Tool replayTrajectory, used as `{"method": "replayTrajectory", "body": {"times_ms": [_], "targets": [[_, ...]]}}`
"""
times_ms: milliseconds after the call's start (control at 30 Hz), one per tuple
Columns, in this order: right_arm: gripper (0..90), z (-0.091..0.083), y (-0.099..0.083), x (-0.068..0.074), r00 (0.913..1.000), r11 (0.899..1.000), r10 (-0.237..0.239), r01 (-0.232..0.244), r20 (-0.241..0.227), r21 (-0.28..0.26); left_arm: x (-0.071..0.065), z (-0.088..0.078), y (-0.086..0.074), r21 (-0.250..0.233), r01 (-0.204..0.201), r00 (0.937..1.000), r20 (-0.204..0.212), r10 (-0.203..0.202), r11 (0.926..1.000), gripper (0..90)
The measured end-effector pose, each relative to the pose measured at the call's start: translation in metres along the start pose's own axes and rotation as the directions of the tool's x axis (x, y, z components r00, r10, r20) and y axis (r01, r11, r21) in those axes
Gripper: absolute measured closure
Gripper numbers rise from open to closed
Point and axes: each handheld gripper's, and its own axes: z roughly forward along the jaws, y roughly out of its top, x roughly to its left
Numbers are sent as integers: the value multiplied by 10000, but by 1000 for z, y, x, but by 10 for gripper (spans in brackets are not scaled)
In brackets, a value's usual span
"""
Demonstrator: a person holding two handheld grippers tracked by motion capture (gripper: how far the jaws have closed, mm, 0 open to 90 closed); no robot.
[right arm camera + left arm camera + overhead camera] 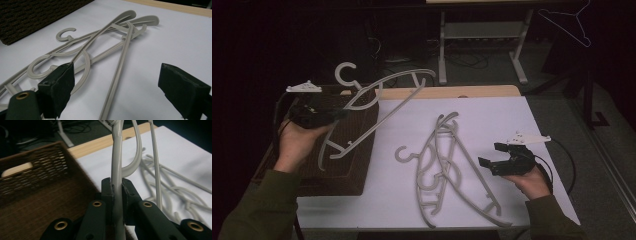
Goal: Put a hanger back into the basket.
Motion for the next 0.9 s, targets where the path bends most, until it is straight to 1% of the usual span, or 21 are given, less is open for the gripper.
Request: {"method": "replayTrajectory", "body": {"times_ms": [33,167,300,333,400,533,633,767,867,900], "targets": [[135,-1,-1,0,10000,10000,-37,37,5,-10,5,-3,-1,51,-59,9999,-108,60,10000,823],[135,-4,-4,2,10000,10000,-30,30,55,0,25,-14,-7,32,207,9991,-382,-206,9998,823],[135,-4,-5,0,10000,10000,58,-58,57,-14,44,-23,-16,62,479,9964,-705,-474,9988,823],[135,-4,-5,0,10000,10000,30,-30,68,20,50,-26,-18,122,456,9962,-754,-446,9989,823],[135,-3,-6,0,10000,10000,11,-11,64,36,58,-31,-22,175,512,9942,-955,-493,9985,823],[135,-3,-6,-1,10000,10000,35,-35,81,50,76,-40,-32,201,745,9896,-1245,-714,9970,823],[135,-3,-6,-1,10000,10000,38,-39,70,49,87,-48,-40,287,878,9846,-1543,-824,9957,823],[135,-2,-6,-1,9999,9999,68,-69,83,81,100,-55,-49,396,1029,9792,-1797,-942,9939,823],[135,-1,-6,-1,9999,10000,15,-16,99,79,108,-58,-55,496,1051,9765,-1939,-936,9932,823],[135,-1,-6,-1,9999,10000,22,-23,114,75,109,-58,-57,505,1116,9748,-1998,-995,9925,823]]}}
